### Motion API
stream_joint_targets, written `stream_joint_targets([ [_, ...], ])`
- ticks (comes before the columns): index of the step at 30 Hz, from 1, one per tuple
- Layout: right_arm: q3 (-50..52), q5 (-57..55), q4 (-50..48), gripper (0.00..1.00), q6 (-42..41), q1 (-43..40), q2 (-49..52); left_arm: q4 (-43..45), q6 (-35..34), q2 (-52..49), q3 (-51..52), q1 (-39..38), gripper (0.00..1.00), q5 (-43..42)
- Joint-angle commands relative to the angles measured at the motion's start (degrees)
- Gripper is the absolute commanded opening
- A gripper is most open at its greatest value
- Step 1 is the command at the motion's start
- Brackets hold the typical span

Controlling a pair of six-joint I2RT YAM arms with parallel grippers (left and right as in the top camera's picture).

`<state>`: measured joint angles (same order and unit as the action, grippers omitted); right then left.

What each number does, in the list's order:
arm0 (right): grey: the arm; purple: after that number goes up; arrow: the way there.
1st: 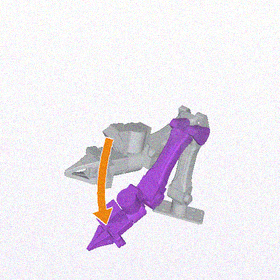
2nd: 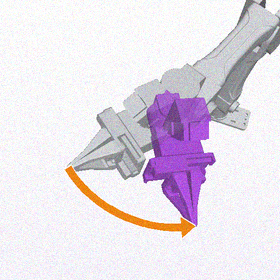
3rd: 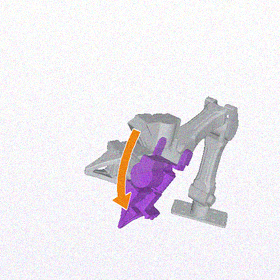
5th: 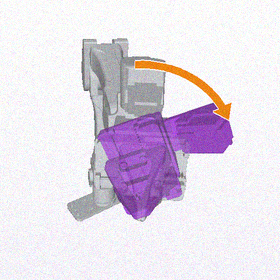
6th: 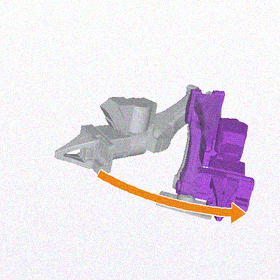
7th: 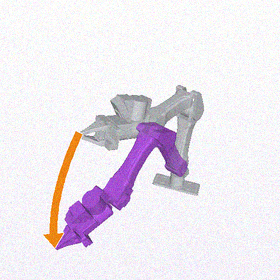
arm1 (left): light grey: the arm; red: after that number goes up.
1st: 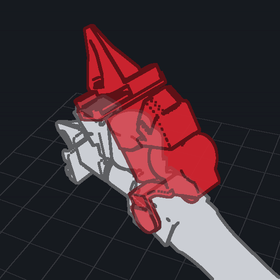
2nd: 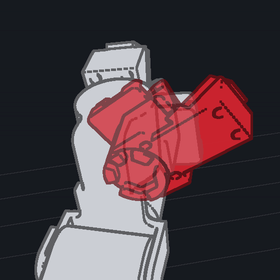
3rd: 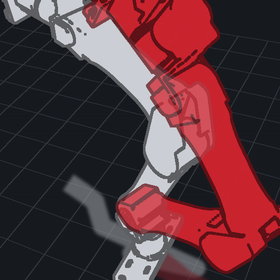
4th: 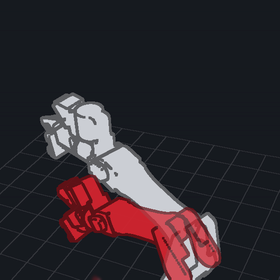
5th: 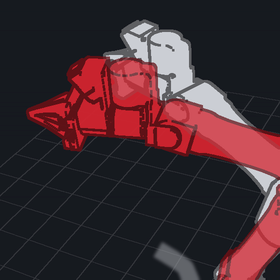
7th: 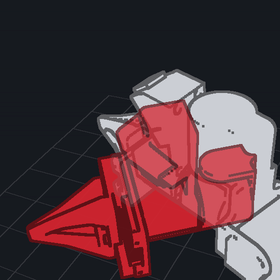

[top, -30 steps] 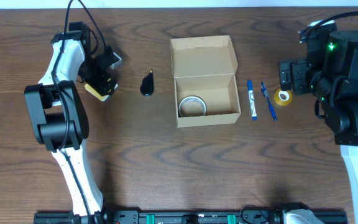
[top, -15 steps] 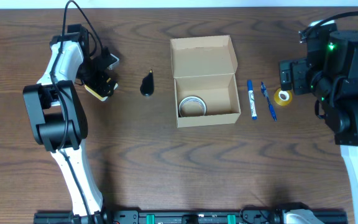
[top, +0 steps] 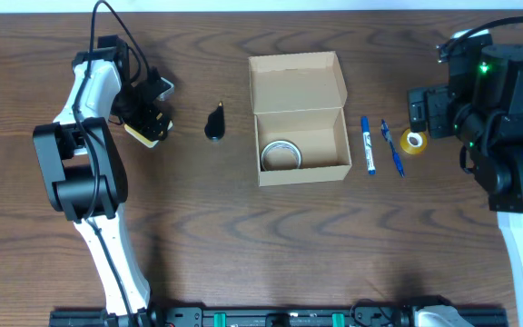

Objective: Pack container
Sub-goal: 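Close the left gripper on the sticky-note pad and lift it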

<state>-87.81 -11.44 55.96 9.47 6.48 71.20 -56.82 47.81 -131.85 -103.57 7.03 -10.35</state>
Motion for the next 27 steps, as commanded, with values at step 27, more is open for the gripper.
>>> stream_joint_targets([
  [27, -1.1, -0.8, -0.5, 0.99, 0.0, 0.4, -0.2, 8.0, -1.4, -0.2, 7.8, 0.0, 0.91, 3.3],
])
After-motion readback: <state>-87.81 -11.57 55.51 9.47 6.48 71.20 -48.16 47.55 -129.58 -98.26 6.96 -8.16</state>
